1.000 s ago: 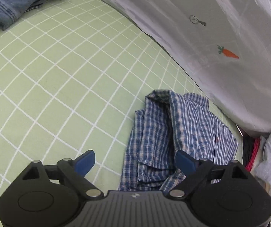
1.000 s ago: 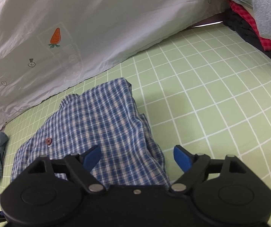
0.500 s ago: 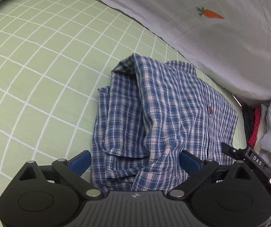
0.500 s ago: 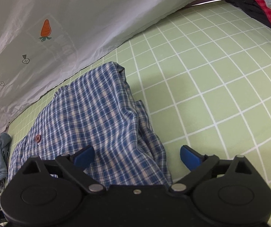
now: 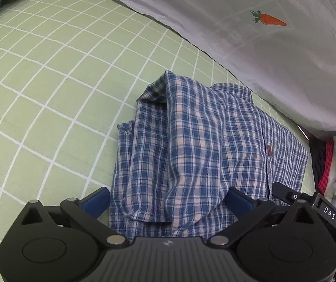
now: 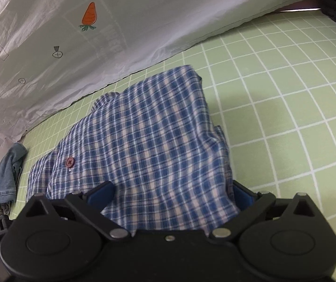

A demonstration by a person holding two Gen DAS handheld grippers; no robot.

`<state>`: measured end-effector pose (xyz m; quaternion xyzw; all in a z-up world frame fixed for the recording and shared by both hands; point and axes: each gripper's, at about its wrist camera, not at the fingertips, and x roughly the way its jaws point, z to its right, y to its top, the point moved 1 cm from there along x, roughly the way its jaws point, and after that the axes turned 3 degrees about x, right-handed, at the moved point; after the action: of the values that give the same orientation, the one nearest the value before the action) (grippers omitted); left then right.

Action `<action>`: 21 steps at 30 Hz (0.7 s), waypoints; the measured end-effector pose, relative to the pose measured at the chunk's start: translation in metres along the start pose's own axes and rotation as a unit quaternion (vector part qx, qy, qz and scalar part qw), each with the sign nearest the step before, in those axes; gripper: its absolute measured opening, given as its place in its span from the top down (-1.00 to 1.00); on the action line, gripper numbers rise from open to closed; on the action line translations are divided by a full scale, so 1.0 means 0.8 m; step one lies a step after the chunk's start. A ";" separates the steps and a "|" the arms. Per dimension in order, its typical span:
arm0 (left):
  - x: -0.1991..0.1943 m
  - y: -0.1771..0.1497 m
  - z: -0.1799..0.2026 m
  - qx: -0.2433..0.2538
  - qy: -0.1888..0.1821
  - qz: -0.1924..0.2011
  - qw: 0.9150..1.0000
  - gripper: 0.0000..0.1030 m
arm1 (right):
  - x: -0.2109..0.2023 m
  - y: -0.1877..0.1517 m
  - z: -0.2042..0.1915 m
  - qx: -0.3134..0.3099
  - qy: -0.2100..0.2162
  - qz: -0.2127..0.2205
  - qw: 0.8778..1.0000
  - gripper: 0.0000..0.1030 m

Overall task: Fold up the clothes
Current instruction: 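Grasp the folded shirt with both grippers and lift it off the mat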

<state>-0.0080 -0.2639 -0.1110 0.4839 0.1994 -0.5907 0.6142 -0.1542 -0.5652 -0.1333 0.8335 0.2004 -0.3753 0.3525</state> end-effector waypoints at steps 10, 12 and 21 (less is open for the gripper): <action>-0.016 -0.012 0.027 -0.004 -0.117 -0.003 0.993 0.63 | -0.017 -0.032 -0.034 -0.018 0.103 -0.041 0.994 0.53; -0.028 -0.020 0.045 0.032 -0.117 -0.003 0.993 0.63 | -0.032 -0.042 -0.043 -0.024 0.103 -0.039 0.994 0.54; -0.071 -0.083 0.076 0.066 -0.157 -0.023 0.985 0.64 | -0.123 -0.101 -0.029 0.019 0.075 0.011 0.997 0.54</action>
<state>-0.1013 -0.2730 -0.0605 0.4196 0.0727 -0.6853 0.5908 -0.2542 -0.5003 -0.0824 0.8679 0.2101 -0.3116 0.3250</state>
